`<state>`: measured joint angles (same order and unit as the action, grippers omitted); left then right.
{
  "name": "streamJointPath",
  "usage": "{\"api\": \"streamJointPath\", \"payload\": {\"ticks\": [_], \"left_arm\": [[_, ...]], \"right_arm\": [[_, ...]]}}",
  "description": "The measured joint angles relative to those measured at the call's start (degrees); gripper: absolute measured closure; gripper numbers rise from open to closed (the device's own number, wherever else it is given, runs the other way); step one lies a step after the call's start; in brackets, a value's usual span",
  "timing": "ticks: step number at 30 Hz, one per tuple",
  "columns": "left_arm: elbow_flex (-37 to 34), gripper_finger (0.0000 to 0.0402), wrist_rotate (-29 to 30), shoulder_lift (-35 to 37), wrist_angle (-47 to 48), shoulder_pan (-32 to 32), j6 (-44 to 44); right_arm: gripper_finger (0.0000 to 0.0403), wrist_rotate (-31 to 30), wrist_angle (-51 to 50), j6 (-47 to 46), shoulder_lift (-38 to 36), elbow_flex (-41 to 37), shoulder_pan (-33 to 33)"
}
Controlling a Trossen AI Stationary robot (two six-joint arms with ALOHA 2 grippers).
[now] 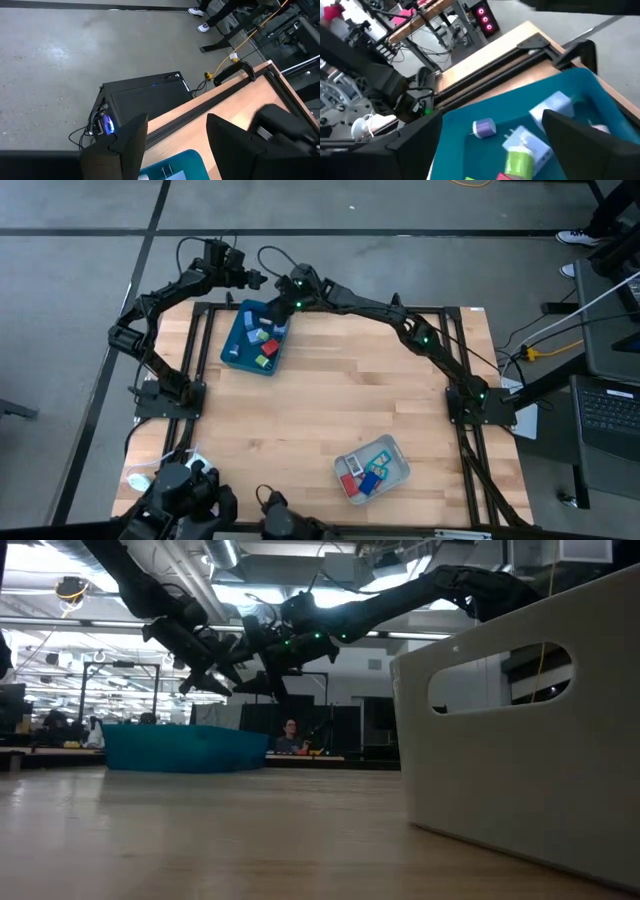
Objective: Pick & Place Office items
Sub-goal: Return to Home Position
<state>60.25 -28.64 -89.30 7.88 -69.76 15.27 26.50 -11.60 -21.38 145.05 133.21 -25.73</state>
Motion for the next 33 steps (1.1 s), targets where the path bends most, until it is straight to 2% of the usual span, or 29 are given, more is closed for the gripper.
{"api": "streamJointPath", "payload": {"ticks": [5,9,12,15,18,20,24,27,30,31,33], "left_arm": [[0.0,0.0203,0.0,0.02,0.0,0.02,0.02],[0.0,0.0203,0.0,0.02,-0.04,0.54,-0.29],[0.0,0.0203,-0.58,0.02,-0.67,1.3,-0.88],[0.0,0.0203,-1.07,0.02,-1.54,2.45,-0.9],[0.0,0.0203,-5.23,0.02,-6.08,4.04,-0.17],[0.0,0.0205,-7.6,0.05,-11.49,6.01,2.0],[-0.02,0.0225,-7.97,1.19,-30.14,10.63,9.23],[0.02,0.0253,-3.43,2.82,-41.13,13.03,13.05],[1.09,0.0292,-2.32,4.64,-42.86,14.09,14.04],[1.62,0.0307,-2.33,5.55,-42.1,14.49,14.05],[2.51,0.0338,-2.56,7.31,-41.29,15.77,13.45]], "right_arm": [[0.0078,0.22,0.05,-0.71,0.0,0.0,-0.53],[0.0102,4.77,-2.63,-1.93,-0.34,0.0,-0.5],[0.0118,6.06,-12.61,3.16,-2.2,0.0,-0.43],[0.013,2.2,-25.17,11.57,-4.54,0.0,0.05],[0.0145,0.39,-34.95,18.92,-6.83,-0.01,0.59],[0.0163,0.65,-37.73,22.52,-8.7,-0.02,1.1],[0.0224,3.58,-38.16,26.97,-13.71,-0.02,1.63],[0.0296,5.52,-37.96,28.41,-17.79,-0.02,1.25],[0.0375,8.13,-38.28,28.44,-21.79,0.0,0.41],[0.0388,8.98,-38.72,28.45,-23.11,0.0,0.09],[0.0388,10.38,-38.96,28.43,-25.41,0.0,-0.18]]}}
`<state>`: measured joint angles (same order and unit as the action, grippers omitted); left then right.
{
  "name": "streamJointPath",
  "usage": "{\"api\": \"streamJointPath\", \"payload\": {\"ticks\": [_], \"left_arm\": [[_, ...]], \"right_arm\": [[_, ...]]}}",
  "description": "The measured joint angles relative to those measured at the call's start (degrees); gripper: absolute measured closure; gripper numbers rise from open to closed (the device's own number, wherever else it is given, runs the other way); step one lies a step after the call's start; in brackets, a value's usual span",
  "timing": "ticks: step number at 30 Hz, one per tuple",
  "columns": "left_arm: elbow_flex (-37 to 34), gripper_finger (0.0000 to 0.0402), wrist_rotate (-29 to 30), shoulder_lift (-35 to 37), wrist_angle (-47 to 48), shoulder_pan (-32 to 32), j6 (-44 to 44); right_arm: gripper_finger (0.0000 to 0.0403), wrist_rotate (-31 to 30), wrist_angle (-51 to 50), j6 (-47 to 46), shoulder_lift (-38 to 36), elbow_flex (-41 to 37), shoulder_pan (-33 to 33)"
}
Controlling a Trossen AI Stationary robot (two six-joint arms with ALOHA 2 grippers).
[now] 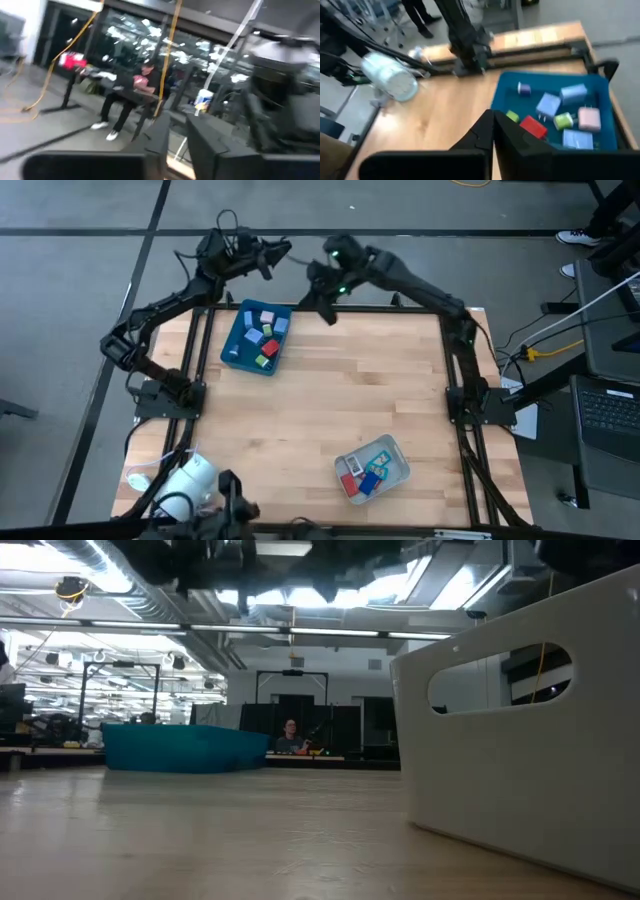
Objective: Pick & Place Office items
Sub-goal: Return to Home Position
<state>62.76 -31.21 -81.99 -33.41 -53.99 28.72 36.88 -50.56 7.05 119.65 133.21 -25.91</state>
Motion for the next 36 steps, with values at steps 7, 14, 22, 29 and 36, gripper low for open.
{"api": "streamJointPath", "payload": {"ticks": [7,14,22,29,36], "left_arm": [[0.46,0.0397,-0.29,6.78,0.46,9.03,-2.4],[0.46,0.0399,10.24,15.4,0.78,21.6,-6.44],[0.53,0.0399,23.02,26.26,10.48,36.09,-18.03],[0.53,0.0399,31.73,33.14,16.44,50.35,-25.29],[0.55,0.04,46.33,39.04,30.69,60.78,-28.66]], "right_arm": [[0.0395,3.88,-3.23,1.5,-7.64,0.0,1.5],[0.0396,9.53,-5.73,0.92,-15.92,-0.02,3.35],[0.0401,13.33,-16.62,3.65,-25.37,0.0,5.79],[0.0402,12.55,-19.39,2.41,-34.19,-0.02,6.54],[0.0402,7.31,-16.57,3.86,-44.35,-4.73,6.54]]}}
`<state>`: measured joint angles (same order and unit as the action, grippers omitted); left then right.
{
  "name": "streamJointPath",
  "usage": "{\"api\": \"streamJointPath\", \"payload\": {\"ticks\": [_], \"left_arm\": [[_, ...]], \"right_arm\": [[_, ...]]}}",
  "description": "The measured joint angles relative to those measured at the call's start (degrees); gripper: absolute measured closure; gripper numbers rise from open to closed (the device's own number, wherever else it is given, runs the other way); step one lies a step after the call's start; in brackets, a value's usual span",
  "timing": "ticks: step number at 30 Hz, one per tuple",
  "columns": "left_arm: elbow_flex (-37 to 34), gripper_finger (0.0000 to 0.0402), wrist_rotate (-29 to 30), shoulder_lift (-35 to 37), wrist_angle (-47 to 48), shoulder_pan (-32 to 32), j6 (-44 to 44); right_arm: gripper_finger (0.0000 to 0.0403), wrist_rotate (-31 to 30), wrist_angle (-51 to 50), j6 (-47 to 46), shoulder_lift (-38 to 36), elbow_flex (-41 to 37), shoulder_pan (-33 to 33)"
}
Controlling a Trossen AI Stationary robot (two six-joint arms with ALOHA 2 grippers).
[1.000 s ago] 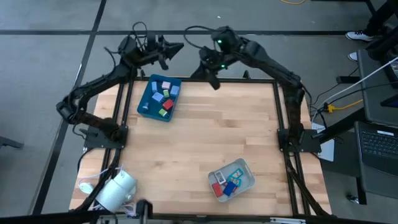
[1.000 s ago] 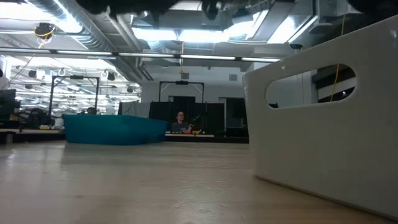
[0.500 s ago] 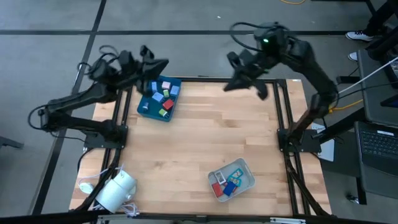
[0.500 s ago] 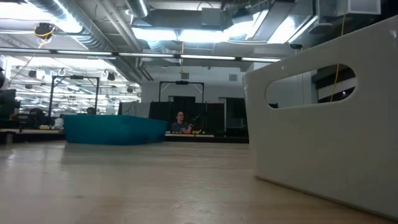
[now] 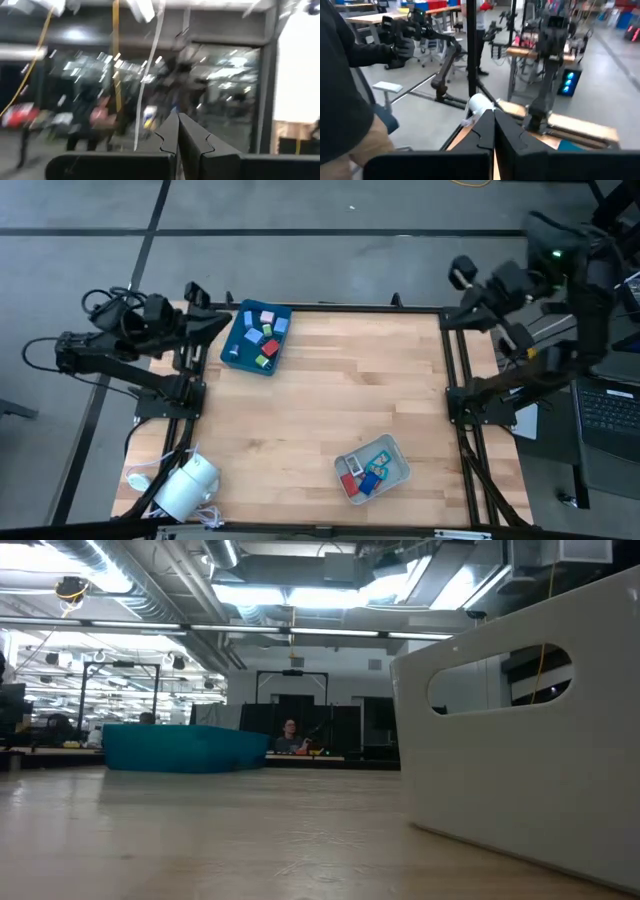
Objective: Pick & Place Office items
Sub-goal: Return to Home Position
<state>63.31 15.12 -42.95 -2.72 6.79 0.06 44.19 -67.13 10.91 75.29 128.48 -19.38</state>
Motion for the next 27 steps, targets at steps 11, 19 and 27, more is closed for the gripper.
{"api": "streamJointPath", "payload": {"ticks": [11,19,27], "left_arm": [[-0.04,0.0396,3.23,7.11,11.9,2.2,4.73],[-0.02,0.0398,7.2,13.2,25.08,2.18,5.53],[-0.04,0.0395,2.46,15.07,30.84,2.18,9.19]], "right_arm": [[0.0403,-6.07,39.75,-13.45,-19.16,-42.48,0.0],[0.0379,-27.09,47.2,-32.31,-25.54,-64.0,-0.07],[0.0368,-27.26,48.58,-39.13,-24.36,-68.05,3.44]]}}
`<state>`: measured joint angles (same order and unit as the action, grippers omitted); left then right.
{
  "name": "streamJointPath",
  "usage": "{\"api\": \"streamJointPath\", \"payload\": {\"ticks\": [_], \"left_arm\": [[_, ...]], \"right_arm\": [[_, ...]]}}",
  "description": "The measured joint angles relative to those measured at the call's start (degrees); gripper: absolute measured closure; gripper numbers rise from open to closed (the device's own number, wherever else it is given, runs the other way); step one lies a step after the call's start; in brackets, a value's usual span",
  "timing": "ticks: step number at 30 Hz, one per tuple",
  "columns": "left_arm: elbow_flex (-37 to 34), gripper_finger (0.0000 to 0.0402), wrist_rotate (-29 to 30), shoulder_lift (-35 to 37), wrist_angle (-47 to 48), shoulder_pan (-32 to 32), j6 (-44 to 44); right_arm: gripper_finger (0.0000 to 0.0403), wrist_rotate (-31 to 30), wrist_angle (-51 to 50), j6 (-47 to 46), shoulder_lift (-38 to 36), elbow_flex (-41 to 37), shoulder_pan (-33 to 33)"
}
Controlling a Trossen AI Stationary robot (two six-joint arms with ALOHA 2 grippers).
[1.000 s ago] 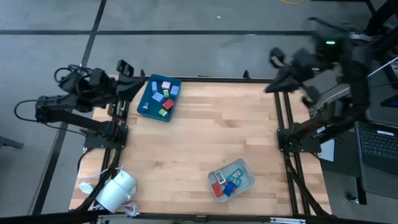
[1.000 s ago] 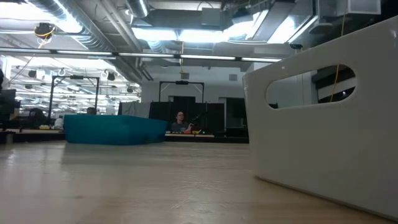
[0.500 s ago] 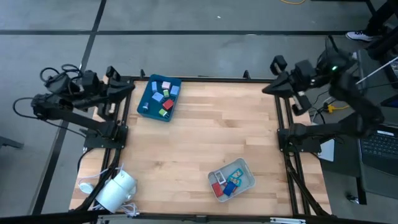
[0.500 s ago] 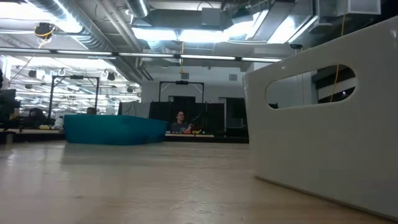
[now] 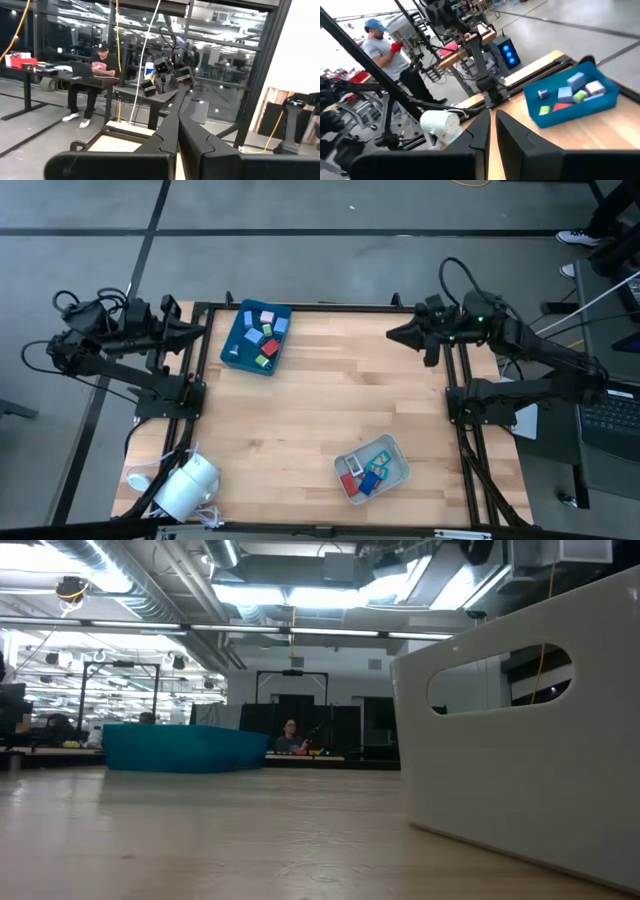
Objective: Pick & Place Office items
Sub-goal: Return to Home Position
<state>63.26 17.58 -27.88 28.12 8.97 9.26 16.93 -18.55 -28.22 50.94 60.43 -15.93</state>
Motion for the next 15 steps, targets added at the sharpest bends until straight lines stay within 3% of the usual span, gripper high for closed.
{"api": "streamJointPath", "payload": {"ticks": [5,13,15], "left_arm": [[0.0,0.0389,1.04,0.0,0.0,0.0,-1.75],[0.0,0.0394,1.84,0.02,1.13,0.0,-3.68],[0.0,0.0395,1.76,0.25,2.34,0.0,-3.71]], "right_arm": [[0.0368,0.99,-3.92,7.3,-0.01,0.0,1.49],[0.0367,3.1,-4.68,6.32,0.96,0.0,6.67],[0.0364,-5.09,-4.98,6.05,0.94,0.0,7.78]]}}
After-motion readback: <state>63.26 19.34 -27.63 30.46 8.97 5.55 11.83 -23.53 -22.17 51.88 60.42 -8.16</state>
